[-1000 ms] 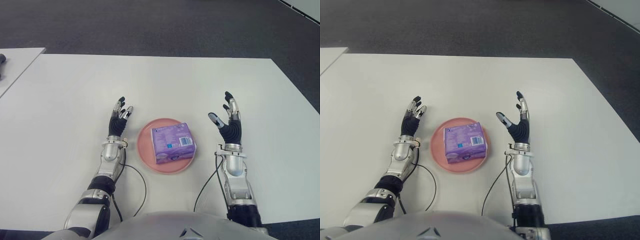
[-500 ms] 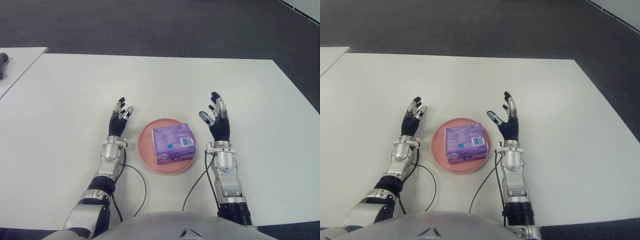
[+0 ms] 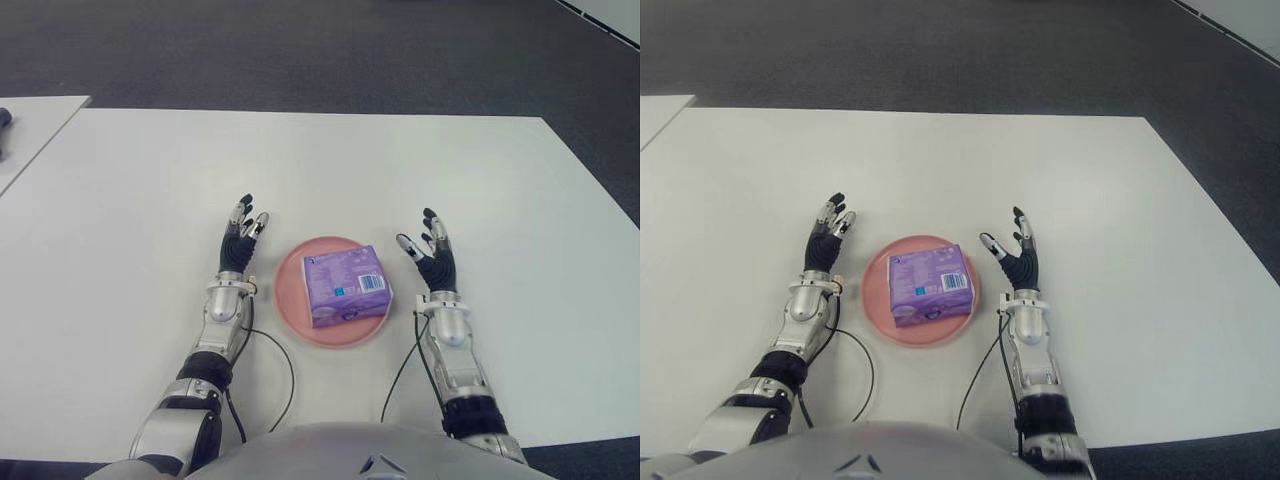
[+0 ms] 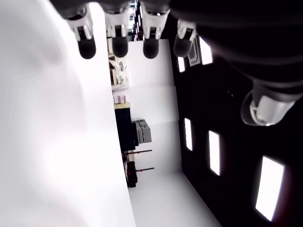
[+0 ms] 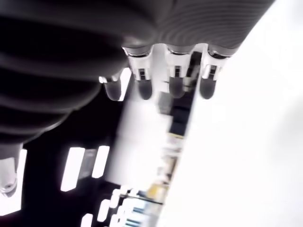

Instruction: Put the tissue paper into the plate.

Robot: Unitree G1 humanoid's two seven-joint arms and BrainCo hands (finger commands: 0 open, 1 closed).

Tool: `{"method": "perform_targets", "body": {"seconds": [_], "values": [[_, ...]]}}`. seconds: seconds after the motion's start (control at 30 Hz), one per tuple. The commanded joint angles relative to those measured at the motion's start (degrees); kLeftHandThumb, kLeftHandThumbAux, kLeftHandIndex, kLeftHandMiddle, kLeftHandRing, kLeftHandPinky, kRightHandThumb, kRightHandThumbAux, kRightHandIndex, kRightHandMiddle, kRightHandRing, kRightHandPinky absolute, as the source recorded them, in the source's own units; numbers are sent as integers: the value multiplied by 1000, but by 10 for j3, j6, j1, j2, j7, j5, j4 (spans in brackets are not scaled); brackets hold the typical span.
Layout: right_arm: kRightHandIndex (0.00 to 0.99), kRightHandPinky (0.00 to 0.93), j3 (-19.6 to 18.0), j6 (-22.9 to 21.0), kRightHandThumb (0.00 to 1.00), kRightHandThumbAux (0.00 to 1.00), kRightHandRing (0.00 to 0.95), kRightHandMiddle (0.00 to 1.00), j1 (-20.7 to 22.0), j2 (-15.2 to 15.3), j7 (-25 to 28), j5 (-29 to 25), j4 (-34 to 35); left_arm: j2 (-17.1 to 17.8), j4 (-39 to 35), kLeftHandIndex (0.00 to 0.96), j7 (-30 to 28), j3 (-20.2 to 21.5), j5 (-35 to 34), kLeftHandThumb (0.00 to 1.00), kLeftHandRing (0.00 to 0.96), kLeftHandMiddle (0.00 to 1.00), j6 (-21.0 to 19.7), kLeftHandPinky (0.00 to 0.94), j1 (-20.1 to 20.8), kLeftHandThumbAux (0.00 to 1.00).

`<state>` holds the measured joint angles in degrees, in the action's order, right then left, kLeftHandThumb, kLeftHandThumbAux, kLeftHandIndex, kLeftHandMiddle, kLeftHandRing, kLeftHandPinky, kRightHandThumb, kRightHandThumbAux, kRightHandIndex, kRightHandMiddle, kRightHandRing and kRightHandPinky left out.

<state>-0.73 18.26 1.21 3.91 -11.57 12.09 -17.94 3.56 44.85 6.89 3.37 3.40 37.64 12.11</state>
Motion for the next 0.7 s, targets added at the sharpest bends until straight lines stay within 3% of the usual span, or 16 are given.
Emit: {"method": "perform_targets", "body": {"seconds": [0.03,0.53,0.63,0.7], "values": [[0,0,5,4,23,472,0,0,33,4,-2,5,-52,0,-8,0,1,-2,6,0,0,0,-7,0,-12,375],[0,0,-13,8,29,455,0,0,58,2,-9,-28,-120,2,-15,0,1,-1,5,0,0,0,-14,0,-16,384],[0,0,-20,12,36,452,0,0,72,8,-3,-36,-142,2,-15,0,-1,-1,5,0,0,0,-11,0,-17,388],[0,0,-24,35,40,451,0,0,86,13,-1,-40,-197,2,-13,0,-1,-1,4,0,0,0,-7,0,-17,390]]}}
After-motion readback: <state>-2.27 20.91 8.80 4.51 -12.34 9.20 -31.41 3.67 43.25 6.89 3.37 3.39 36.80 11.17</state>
